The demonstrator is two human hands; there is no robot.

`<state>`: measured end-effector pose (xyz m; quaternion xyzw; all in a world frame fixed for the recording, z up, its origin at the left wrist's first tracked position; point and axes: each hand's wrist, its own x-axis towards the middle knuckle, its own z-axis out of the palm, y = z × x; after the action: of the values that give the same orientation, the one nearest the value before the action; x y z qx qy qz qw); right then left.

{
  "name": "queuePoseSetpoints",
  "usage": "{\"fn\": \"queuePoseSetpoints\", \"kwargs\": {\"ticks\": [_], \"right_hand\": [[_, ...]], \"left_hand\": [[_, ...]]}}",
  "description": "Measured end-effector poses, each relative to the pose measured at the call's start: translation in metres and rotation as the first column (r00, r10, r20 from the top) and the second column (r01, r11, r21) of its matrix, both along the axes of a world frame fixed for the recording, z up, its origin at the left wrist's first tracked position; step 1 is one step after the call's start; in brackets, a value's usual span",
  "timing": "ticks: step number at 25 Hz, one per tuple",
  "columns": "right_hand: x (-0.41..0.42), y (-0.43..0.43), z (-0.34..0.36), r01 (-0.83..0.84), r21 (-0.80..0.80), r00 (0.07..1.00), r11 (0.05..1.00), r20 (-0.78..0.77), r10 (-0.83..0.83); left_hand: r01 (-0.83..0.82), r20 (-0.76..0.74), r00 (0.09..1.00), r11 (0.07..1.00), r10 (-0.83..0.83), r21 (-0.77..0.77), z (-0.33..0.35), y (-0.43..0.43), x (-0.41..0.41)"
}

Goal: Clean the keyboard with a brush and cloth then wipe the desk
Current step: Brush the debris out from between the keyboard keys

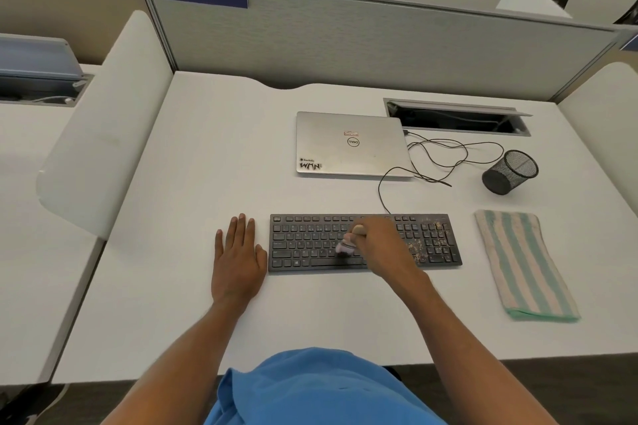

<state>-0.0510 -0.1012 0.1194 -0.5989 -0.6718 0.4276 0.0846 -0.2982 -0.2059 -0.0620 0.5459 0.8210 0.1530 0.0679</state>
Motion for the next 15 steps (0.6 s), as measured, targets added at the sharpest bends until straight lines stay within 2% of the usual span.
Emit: {"fn": "queuePoseSetpoints", "kwargs": {"ticks": [4,8,11,15], "right_hand": [[-0.006,-0.006,0.000,-0.063,0.058,0.997,0.996,0.040,0.061],[0.008,0.000,-0.002,0.095,0.038,0.995,0.995,0.019,-0.096],[-0.002,-0.005,0.008,0.041,-0.005,0.999,0.999,-0.015,-0.041],[-0.003,-0.015,0.006,-0.119,-0.031,0.990,0.992,0.071,0.121]], "left_hand": [[0.016,0.013,1.000,1.000,-0.016,0.000,0.002,-0.001,0.000],[0.008,0.058,0.998,0.999,-0.010,0.041,0.001,0.000,-0.001],[-0.034,0.166,0.986,0.995,0.018,0.094,0.010,0.007,0.006],[0.081,0.158,0.982,0.982,-0.108,0.168,0.020,0.009,0.037]]}}
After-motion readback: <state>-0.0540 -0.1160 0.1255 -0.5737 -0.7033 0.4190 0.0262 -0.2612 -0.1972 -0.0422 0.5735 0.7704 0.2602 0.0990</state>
